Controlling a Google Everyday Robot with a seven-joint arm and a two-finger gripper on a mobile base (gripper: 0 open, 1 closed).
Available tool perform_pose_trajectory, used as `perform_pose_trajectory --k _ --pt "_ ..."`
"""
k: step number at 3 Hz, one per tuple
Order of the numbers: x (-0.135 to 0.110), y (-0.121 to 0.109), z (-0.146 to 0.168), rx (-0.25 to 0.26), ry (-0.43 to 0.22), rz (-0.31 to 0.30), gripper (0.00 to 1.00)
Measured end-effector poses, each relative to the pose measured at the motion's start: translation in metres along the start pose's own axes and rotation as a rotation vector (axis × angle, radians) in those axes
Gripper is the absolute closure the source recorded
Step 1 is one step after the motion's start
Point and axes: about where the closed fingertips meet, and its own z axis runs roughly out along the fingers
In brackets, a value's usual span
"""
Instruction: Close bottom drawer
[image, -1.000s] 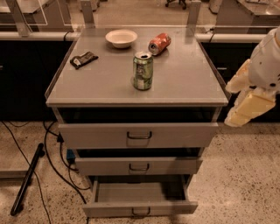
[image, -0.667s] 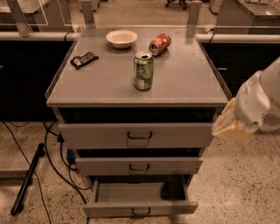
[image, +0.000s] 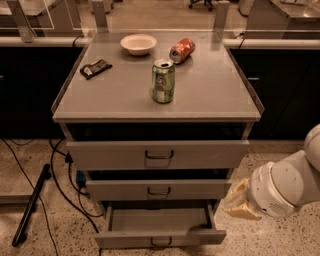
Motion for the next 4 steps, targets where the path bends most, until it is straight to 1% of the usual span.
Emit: perform_pose_trajectory --k 1,2,3,4 --pt "0.002 -0.001 0.002 0.001 0.002 0.003 1.00" --pt "0.024 -0.007 0.032 0.011 0.032 0.045 1.00" --pt "0.066 -0.011 0.084 0.025 0.068 0.037 1.00" --pt "0.115 -0.021 0.143 0.051 0.086 0.037 1.00"
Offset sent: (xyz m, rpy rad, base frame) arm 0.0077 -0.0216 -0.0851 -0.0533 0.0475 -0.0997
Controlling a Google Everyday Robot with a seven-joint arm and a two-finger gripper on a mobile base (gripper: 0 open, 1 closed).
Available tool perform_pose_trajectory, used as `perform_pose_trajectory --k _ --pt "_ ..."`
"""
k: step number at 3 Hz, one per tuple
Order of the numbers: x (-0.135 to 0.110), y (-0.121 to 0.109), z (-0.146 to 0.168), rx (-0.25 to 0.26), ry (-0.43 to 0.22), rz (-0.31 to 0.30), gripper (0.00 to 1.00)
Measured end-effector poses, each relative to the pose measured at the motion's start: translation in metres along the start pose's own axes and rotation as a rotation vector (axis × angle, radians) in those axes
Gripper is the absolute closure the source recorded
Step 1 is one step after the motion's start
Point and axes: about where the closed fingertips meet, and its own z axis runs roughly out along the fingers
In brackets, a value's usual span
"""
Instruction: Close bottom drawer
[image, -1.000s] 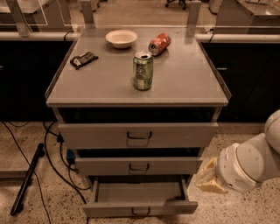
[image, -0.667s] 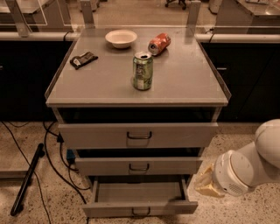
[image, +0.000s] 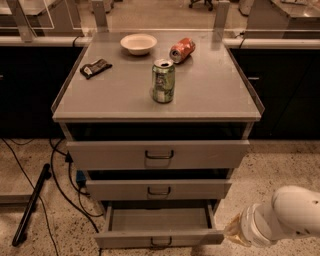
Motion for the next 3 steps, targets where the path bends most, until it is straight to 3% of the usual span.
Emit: perform_pose_trajectory --k 1,2,3 --pt "0.047 -0.011 0.065 0.008 -0.012 0.039 1.00" --pt "0.059 0.006 0.105 -0.054 -0.028 0.074 1.00" --pt "0.060 0.006 0.107 -0.056 -0.027 0.077 1.00"
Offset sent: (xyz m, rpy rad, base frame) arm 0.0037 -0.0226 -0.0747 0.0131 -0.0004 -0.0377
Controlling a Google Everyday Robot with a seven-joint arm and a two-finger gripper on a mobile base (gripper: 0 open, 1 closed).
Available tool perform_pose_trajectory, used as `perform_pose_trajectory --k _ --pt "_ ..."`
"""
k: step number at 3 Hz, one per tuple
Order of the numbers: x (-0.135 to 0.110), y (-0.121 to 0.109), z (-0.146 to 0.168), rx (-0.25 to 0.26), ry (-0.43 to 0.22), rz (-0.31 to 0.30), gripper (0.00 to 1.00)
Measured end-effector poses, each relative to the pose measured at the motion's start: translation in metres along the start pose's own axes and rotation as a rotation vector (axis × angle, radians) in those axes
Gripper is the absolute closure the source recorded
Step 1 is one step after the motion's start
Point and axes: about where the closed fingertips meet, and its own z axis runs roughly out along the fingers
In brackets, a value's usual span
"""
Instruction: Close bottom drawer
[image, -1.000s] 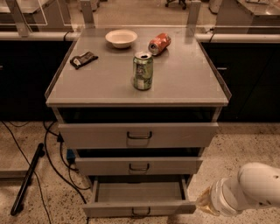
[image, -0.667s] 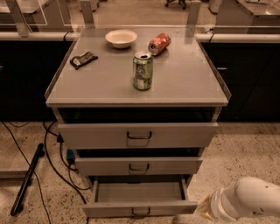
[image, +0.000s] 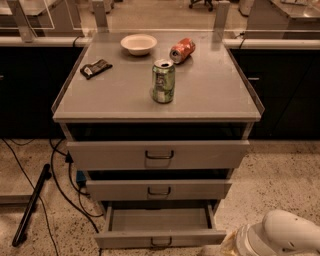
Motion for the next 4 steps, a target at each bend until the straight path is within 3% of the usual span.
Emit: perform_pose_trajectory --k 1,2,3,4 --pt "0.018 -0.006 0.030 -0.016 0.014 0.043 1.00" --pt "0.029 -0.019 0.071 0.004 -0.053 0.031 1.00" --pt "0.060 -0.037 0.136 -0.008 -0.190 -0.019 1.00" --pt "0.060 -0.037 0.136 -0.008 -0.190 -0.019 1.00"
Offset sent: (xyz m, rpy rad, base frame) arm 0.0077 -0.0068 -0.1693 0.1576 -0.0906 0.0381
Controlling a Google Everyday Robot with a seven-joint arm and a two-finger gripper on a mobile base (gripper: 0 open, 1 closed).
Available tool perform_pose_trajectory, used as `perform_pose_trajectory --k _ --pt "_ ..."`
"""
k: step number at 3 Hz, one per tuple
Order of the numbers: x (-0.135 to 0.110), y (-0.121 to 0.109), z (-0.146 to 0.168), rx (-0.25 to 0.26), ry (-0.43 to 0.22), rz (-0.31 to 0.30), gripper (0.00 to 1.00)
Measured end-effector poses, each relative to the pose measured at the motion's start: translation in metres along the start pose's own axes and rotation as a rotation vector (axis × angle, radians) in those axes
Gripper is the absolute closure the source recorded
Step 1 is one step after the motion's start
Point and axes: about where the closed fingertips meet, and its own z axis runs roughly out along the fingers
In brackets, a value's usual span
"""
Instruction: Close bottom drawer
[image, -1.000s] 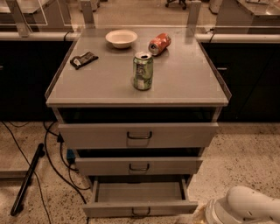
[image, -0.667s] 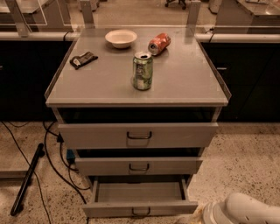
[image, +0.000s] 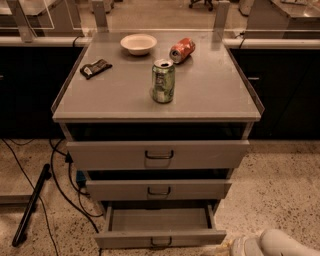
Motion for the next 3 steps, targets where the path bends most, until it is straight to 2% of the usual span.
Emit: perform_pose_trajectory --k 1,3 --pt "0.002 -0.002 0.025 0.003 -0.061 -0.022 1.00" --pt "-0.010 -0.007 0.113 0.035 -0.253 -0.178 1.00"
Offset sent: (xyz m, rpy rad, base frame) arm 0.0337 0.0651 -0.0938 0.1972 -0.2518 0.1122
